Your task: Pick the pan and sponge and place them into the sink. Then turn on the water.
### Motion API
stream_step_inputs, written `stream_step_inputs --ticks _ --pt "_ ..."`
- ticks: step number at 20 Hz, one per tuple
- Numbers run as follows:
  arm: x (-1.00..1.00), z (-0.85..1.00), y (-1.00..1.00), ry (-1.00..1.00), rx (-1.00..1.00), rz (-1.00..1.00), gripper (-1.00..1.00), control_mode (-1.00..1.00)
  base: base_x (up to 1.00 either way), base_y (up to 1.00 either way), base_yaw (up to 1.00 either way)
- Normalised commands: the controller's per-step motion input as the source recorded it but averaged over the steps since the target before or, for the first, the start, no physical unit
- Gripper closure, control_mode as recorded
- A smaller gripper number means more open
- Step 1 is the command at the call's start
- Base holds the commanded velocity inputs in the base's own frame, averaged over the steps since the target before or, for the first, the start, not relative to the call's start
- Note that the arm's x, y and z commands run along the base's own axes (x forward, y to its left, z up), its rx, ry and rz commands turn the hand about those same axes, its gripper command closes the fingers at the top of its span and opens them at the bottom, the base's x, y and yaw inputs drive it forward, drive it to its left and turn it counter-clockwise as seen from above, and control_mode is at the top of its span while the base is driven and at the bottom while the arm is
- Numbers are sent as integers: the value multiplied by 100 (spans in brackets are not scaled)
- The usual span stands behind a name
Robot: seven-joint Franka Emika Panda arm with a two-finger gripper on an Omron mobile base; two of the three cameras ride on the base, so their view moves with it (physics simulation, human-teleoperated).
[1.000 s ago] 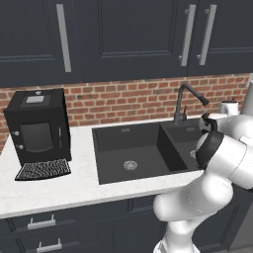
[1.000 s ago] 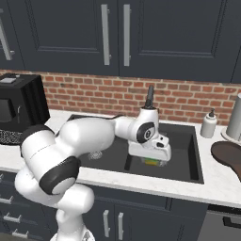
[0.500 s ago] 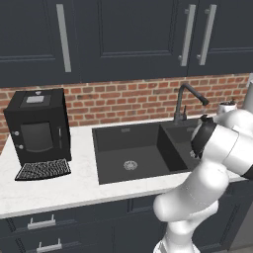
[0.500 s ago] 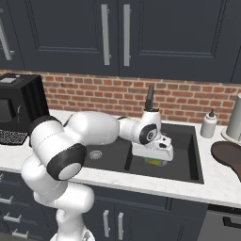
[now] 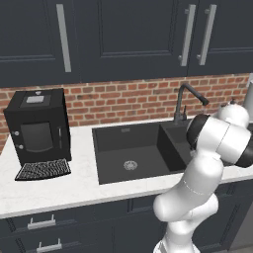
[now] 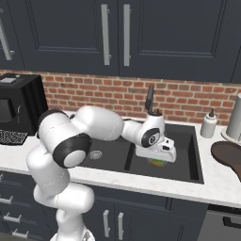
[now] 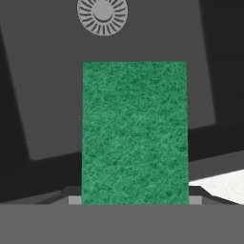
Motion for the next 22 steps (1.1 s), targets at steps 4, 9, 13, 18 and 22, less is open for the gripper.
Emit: stream_step_inputs --ticks 4,9,13,18,22 --pt "17 -18 -2 -9 2 0 100 -100 0 0 0" --pt "18 -17 -5 -8 3 0 100 -100 0 0 0" --pt "17 -19 -8 -5 1 0 100 -100 0 0 0" --pt "7 -27 -8 -1 0 0 100 -100 0 0 0" --pt "3 -32 -1 0 0 0 100 -100 0 0 0"
